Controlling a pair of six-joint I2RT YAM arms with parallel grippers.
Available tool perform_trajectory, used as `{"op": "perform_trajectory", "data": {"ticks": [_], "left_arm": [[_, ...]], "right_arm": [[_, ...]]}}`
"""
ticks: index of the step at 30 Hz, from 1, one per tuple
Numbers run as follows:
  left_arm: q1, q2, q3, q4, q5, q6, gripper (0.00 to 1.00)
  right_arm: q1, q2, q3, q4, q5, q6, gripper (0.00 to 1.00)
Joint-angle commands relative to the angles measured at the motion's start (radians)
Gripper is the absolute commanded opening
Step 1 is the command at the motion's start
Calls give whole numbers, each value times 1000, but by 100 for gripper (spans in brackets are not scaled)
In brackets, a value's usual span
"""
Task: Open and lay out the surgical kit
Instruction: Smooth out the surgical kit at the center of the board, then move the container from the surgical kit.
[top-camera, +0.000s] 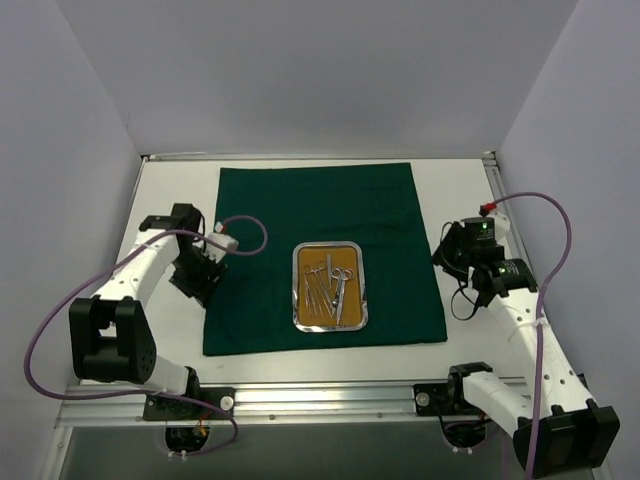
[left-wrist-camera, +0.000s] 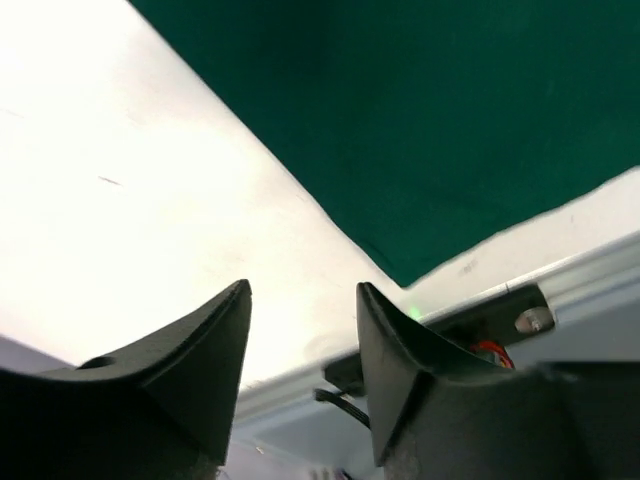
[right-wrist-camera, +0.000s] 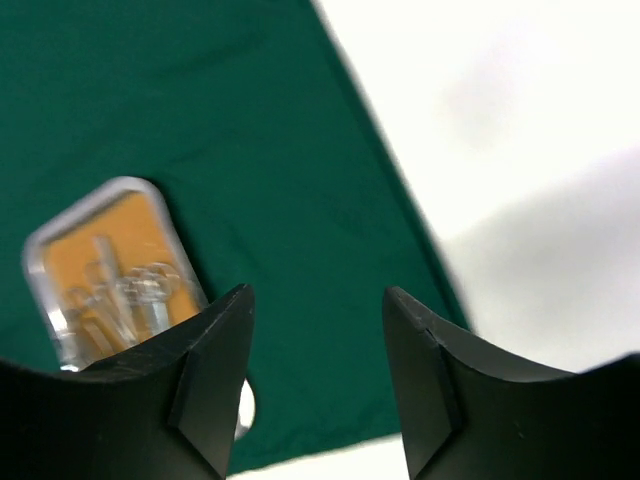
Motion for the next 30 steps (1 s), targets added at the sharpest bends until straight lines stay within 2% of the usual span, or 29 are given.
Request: {"op": "perform_trajectory", "data": {"ticks": [1,4,11,15,21,30], "left_arm": [[-4,-19,223,19,59,-78,53],[-59,50,334,68,148,-170,45],[-261,280,393,214,263,-304,48],[-308,380,423,282,335,-375,48],[-348,470,422,375,329,-429,51],[-363,538,399,423,352,-461,51]], "right_arm": [[30,82,53,178,-135,-99,49],[70,243,56,293,-357,-164,47],[174,497,57,482,-486,-234,38],[177,612,75,501,-511,-257,34],[177,719,58,547,-550,-280,35],[177,798,43,616,-585,-257,33]]}}
